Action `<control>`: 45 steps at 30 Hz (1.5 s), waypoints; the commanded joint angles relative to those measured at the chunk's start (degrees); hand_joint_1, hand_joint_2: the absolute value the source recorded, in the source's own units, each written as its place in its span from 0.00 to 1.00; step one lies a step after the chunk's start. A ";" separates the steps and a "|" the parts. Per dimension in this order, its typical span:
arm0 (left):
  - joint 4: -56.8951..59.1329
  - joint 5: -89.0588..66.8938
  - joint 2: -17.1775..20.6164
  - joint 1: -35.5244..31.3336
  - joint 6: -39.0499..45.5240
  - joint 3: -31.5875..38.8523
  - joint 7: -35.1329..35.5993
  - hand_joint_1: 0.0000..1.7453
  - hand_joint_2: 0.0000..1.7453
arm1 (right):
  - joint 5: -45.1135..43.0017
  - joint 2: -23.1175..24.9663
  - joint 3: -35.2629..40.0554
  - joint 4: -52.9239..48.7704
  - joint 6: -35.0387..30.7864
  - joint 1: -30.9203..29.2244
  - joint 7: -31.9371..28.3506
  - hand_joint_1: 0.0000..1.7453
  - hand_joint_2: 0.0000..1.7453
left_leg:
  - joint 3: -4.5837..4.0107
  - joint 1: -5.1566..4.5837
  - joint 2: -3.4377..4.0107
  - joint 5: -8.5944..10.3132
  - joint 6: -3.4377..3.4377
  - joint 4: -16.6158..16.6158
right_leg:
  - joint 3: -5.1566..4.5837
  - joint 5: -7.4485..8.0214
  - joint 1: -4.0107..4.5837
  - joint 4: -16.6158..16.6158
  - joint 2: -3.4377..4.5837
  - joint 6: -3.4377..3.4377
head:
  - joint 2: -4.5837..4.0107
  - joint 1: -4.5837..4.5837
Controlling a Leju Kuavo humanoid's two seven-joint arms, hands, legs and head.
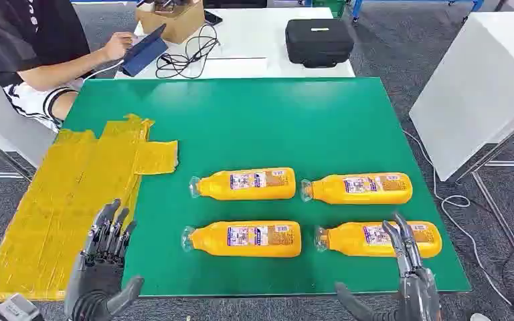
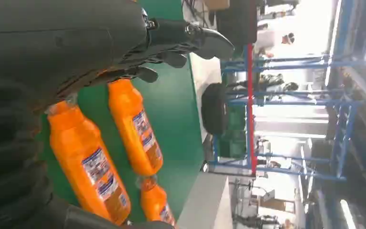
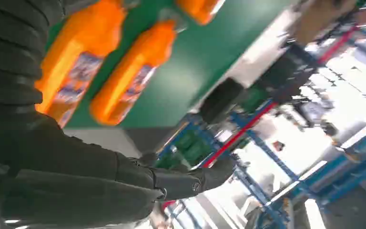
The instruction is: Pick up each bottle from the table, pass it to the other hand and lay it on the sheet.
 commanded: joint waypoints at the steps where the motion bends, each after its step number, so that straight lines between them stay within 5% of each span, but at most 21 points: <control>1: 1.78 -0.85 -3.53 0.87 -4.45 3.76 1.17 0.00 1.00 | 6.26 -4.91 -11.35 0.99 6.17 6.23 7.07 0.00 1.00 | 0.13 -0.01 -0.01 -0.07 0.00 -0.03 | 0.16 -0.06 -0.01 -0.07 -0.08 0.08 | 0.00 -0.02; 7: 1.51 -1.17 -6.89 1.57 -6.42 3.12 1.95 0.00 1.00 | 3.99 -7.44 -16.01 5.52 14.90 8.46 7.24 0.00 1.00 | 0.20 -0.01 0.01 -0.12 0.02 -0.04 | 0.24 -0.07 -0.01 -0.12 -0.08 0.09 | 0.00 -0.02; 11: 4.16 0.69 -4.30 0.53 -4.95 2.13 1.09 0.00 1.00 | -6.41 -15.83 -16.72 16.21 13.20 5.23 4.55 0.00 1.00 | 0.38 0.03 0.02 -0.17 0.02 -0.09 | 0.45 -0.08 0.02 -0.23 -0.11 0.13 | 0.00 -0.02; 24: 9.59 3.47 -2.24 -3.85 -6.73 1.50 -0.25 0.00 1.00 | -9.31 -20.22 -13.61 22.25 10.07 1.26 7.19 0.00 1.00 | 0.37 -0.02 0.05 -0.09 0.06 -0.14 | 0.36 -0.01 -0.04 -0.22 -0.06 0.08 | 0.00 -0.04; 30: 10.09 3.74 -2.18 -4.40 -6.86 1.53 -0.38 0.00 1.00 | -9.16 -20.28 -13.09 23.10 10.15 0.28 7.32 0.00 1.00 | 0.37 -0.01 0.05 -0.10 0.06 -0.11 | 0.37 -0.02 -0.01 -0.21 -0.07 0.10 | 0.00 -0.02; 41: 13.67 5.92 -0.65 -7.95 -6.79 -0.13 -1.26 0.00 1.00 | -4.45 -16.63 -7.09 32.20 12.91 -17.00 5.52 0.00 1.00 | 0.63 0.07 0.40 -0.14 0.00 -0.22 | 0.59 0.07 0.06 -0.37 0.21 0.12 | 0.00 -0.04; 45: 13.96 6.14 -0.54 -8.21 -6.86 -0.21 -1.28 0.00 1.00 | -4.10 -16.57 -7.17 31.91 13.22 -17.25 5.50 0.00 1.00 | 0.42 0.03 0.15 -0.04 0.04 -0.13 | 0.37 0.04 0.02 -0.22 0.04 0.07 | 0.00 -0.02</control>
